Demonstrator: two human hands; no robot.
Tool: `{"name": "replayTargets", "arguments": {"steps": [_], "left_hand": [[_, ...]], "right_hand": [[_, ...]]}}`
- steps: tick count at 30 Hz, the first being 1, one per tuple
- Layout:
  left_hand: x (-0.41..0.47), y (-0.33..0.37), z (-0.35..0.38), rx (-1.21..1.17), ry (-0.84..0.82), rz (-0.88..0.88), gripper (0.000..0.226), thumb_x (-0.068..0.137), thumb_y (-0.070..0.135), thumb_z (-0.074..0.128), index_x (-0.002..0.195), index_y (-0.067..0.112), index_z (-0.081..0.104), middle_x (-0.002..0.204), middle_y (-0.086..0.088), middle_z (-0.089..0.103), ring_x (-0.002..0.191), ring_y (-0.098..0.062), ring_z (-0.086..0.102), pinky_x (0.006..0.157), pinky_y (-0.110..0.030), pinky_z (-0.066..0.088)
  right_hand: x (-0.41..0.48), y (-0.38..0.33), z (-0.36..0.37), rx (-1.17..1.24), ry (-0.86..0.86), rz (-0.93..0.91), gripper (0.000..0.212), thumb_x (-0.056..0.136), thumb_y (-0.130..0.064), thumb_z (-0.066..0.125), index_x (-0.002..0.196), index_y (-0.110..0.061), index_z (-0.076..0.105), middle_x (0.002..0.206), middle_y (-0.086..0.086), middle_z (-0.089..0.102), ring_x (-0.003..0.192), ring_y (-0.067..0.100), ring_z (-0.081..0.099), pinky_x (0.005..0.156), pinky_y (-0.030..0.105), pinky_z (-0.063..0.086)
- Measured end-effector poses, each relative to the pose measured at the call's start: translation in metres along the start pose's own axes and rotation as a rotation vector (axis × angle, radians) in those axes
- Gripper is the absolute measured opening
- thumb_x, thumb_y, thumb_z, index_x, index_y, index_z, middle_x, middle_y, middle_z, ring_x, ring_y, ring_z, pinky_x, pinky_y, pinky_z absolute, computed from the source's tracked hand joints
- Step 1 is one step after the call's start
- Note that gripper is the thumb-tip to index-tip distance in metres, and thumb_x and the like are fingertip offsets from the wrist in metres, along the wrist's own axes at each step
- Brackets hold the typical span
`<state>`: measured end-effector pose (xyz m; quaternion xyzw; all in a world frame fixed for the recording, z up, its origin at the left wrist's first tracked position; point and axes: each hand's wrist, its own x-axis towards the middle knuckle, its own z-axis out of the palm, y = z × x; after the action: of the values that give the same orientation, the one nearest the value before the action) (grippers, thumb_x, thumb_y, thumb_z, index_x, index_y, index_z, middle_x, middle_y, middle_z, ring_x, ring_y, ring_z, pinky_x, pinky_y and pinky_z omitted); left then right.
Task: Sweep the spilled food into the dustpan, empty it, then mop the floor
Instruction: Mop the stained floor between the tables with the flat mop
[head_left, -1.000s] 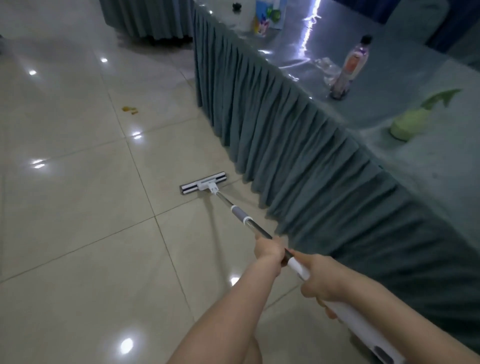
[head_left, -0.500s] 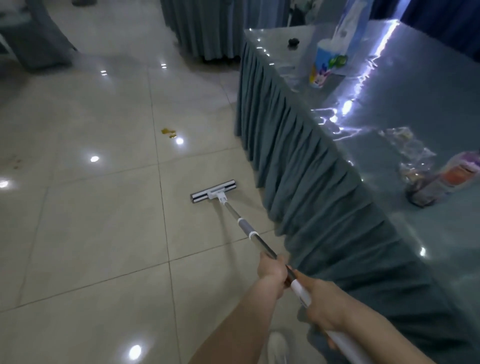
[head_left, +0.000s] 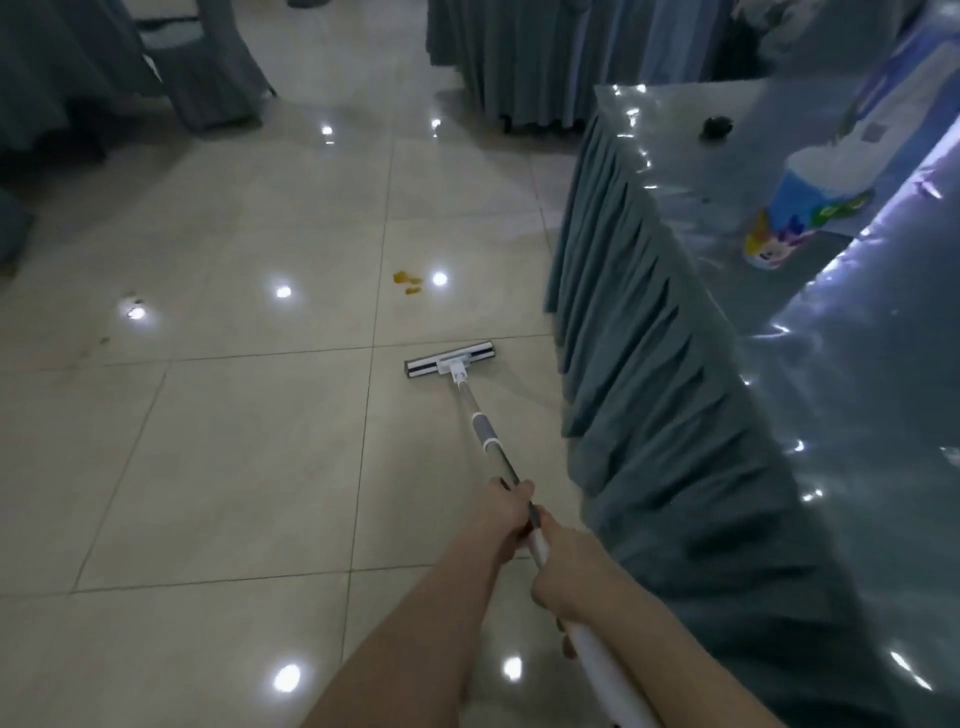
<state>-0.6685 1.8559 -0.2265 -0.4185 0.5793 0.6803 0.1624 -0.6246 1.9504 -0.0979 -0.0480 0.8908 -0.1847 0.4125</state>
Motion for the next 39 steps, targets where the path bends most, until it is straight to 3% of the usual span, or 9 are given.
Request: {"name": "replayTargets", "arguments": {"steps": [5, 9, 14, 18, 23, 28, 32, 36, 39], "left_hand": [[0.075, 0.077, -0.006, -0.031, 0.010, 0.019, 0.021, 0.091, 0.020, 0.055, 0.103, 0.003, 0.051, 0.091, -0.018, 0.057, 0.077, -0.032, 0.059, 0.062, -0.038, 0.053], [0.134, 0.147, -0.029, -0.070, 0.035, 0.033, 0.013, 0.091, 0.017, 0.055, 0.097, 0.007, 0.051, 0.084, -0.013, 0.056, 0.072, -0.028, 0.058, 0.062, -0.035, 0.051], [0.192, 0.244, -0.061, -0.114, 0.037, -0.009, 0.006, 0.090, 0.016, 0.055, 0.086, 0.014, 0.051, 0.083, -0.012, 0.058, 0.070, -0.027, 0.061, 0.063, -0.037, 0.053], [0.230, 0.303, -0.064, -0.129, 0.039, -0.046, 0.010, 0.089, 0.016, 0.055, 0.082, 0.015, 0.048, 0.083, -0.012, 0.057, 0.076, -0.030, 0.060, 0.061, -0.036, 0.054], [0.288, 0.370, -0.048, -0.123, 0.062, -0.046, 0.012, 0.088, 0.019, 0.056, 0.095, 0.011, 0.051, 0.092, -0.016, 0.061, 0.078, -0.030, 0.063, 0.056, -0.033, 0.053], [0.335, 0.434, -0.029, -0.051, 0.088, -0.008, 0.018, 0.092, 0.018, 0.051, 0.105, 0.006, 0.052, 0.094, -0.014, 0.058, 0.067, -0.021, 0.058, 0.039, -0.022, 0.042], [0.368, 0.476, -0.027, -0.029, 0.136, -0.014, 0.023, 0.092, 0.019, 0.052, 0.110, 0.006, 0.054, 0.090, -0.010, 0.056, 0.079, -0.027, 0.058, 0.056, -0.028, 0.048], [0.402, 0.520, -0.037, -0.048, 0.162, -0.016, 0.015, 0.090, 0.019, 0.053, 0.101, 0.010, 0.052, 0.095, -0.014, 0.058, 0.082, -0.030, 0.060, 0.065, -0.036, 0.054], [0.426, 0.543, -0.052, -0.068, 0.155, -0.013, 0.015, 0.089, 0.018, 0.054, 0.101, 0.010, 0.053, 0.097, -0.015, 0.058, 0.088, -0.033, 0.062, 0.077, -0.045, 0.056]], "right_hand": [[0.081, -0.046, -0.056, -0.023, -0.032, -0.024, 0.069, 0.086, -0.011, 0.048, 0.150, -0.023, 0.024, 0.127, 0.011, 0.058, 0.105, 0.023, 0.059, 0.085, 0.030, 0.050], [0.140, -0.109, -0.106, 0.003, -0.046, -0.019, 0.075, 0.091, -0.009, 0.046, 0.155, -0.029, 0.012, 0.135, 0.011, 0.053, 0.116, 0.026, 0.057, 0.090, 0.027, 0.049], [0.207, -0.187, -0.162, 0.076, -0.041, -0.015, 0.064, 0.093, -0.010, 0.046, 0.150, -0.027, 0.024, 0.111, 0.007, 0.055, 0.089, 0.021, 0.053, 0.089, 0.035, 0.053], [0.246, -0.225, -0.211, 0.094, -0.083, 0.045, 0.066, 0.089, -0.003, 0.047, 0.147, -0.028, 0.030, 0.106, 0.010, 0.058, 0.084, 0.027, 0.061, 0.078, 0.041, 0.059], [0.308, -0.251, -0.280, -0.038, -0.092, -0.014, 0.067, 0.086, -0.005, 0.049, 0.147, -0.025, 0.030, 0.109, 0.010, 0.059, 0.087, 0.022, 0.056, 0.077, 0.032, 0.053], [0.369, -0.261, -0.336, -0.030, -0.080, -0.053, 0.071, 0.082, -0.005, 0.048, 0.145, -0.032, 0.031, 0.085, -0.003, 0.052, 0.085, 0.021, 0.055, 0.082, 0.034, 0.052], [0.418, -0.278, -0.359, -0.032, -0.048, -0.027, 0.074, 0.081, -0.006, 0.049, 0.148, -0.030, 0.027, 0.094, 0.001, 0.052, 0.083, 0.022, 0.059, 0.074, 0.033, 0.053], [0.465, -0.305, -0.375, 0.032, 0.032, -0.042, 0.047, 0.087, -0.015, 0.044, 0.133, -0.025, 0.046, 0.085, 0.006, 0.060, 0.069, 0.026, 0.066, 0.059, 0.037, 0.059], [0.486, -0.330, -0.389, -0.007, 0.003, -0.053, 0.061, 0.087, -0.012, 0.046, 0.144, -0.030, 0.034, 0.100, 0.009, 0.062, 0.058, 0.019, 0.059, 0.043, 0.029, 0.049]]}}
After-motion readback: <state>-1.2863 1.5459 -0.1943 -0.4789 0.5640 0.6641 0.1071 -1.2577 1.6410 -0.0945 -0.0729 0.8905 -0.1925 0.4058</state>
